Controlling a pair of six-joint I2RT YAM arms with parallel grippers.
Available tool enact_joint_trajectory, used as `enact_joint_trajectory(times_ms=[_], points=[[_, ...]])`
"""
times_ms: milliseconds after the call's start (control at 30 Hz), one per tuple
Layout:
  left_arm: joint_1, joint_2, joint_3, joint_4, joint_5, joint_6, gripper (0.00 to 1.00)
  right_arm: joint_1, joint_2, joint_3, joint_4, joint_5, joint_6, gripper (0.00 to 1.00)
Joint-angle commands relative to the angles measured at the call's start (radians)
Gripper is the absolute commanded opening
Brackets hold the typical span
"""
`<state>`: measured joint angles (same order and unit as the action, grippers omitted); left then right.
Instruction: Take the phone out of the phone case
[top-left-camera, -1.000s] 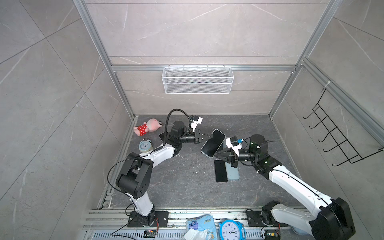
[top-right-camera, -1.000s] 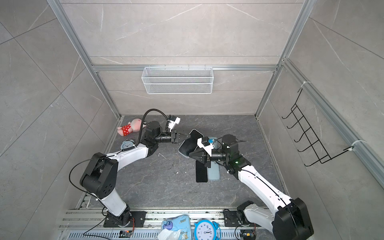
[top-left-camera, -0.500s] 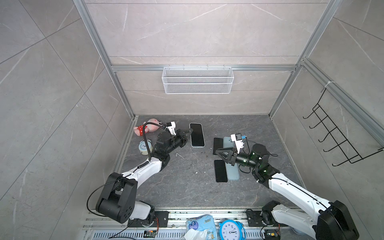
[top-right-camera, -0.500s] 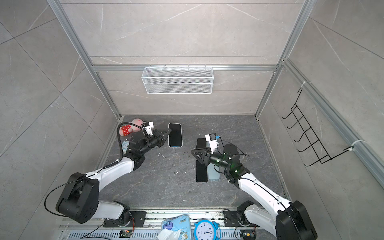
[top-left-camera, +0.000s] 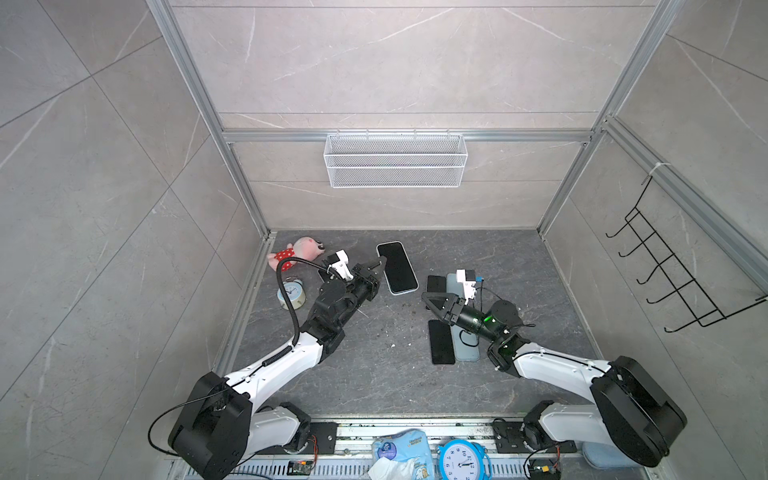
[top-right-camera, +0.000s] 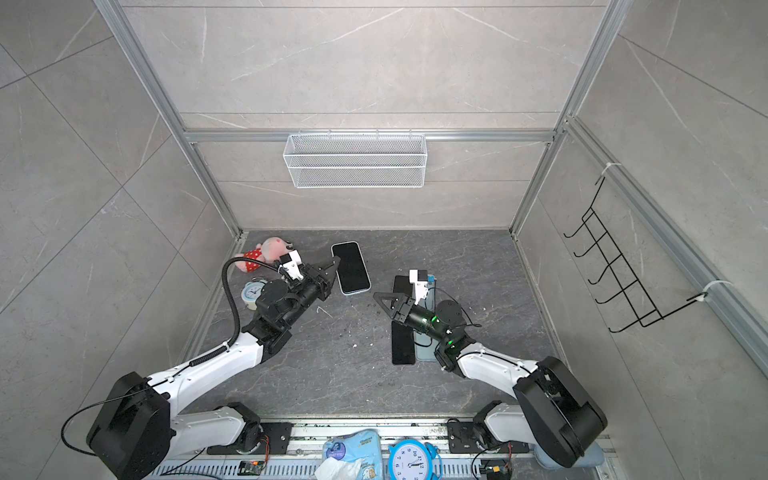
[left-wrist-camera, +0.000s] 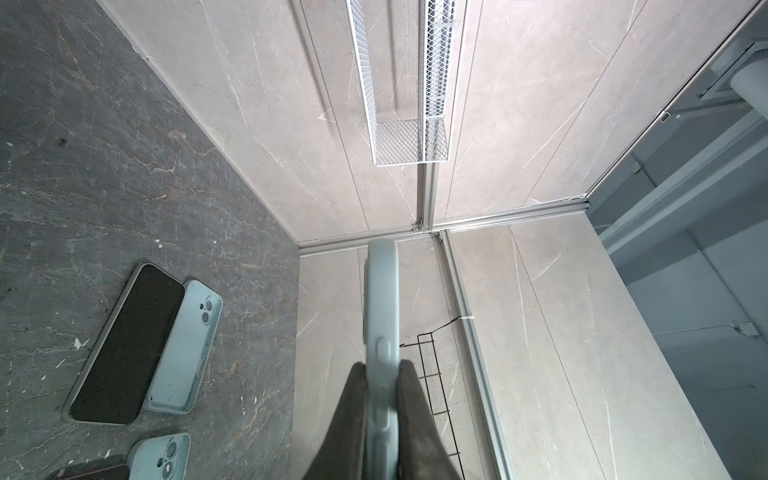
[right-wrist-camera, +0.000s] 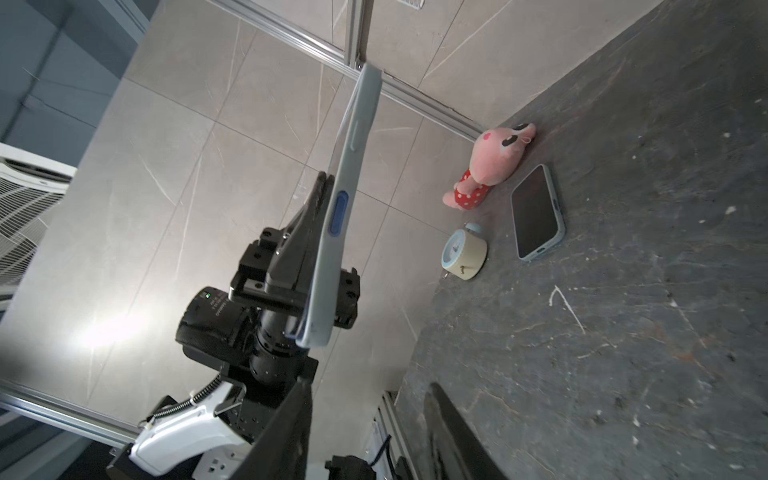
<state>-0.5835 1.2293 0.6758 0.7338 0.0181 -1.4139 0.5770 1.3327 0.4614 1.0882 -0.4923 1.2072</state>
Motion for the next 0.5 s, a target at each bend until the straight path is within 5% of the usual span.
enact_joint_trajectory(times_ms=[0, 467], points=[[-0.006, -0.034, 0.012, 0.115, -0.043, -0.001, 0.0, 0.013, 0.009, -0.016, 0.148, 0.019, 0.06, 0.46], [-0.034, -0.012, 0.008, 0.18, -0.053, 0.014, 0.0, 0.014, 0.073, 0.012, 0.189, 0.012, 0.073, 0.45]])
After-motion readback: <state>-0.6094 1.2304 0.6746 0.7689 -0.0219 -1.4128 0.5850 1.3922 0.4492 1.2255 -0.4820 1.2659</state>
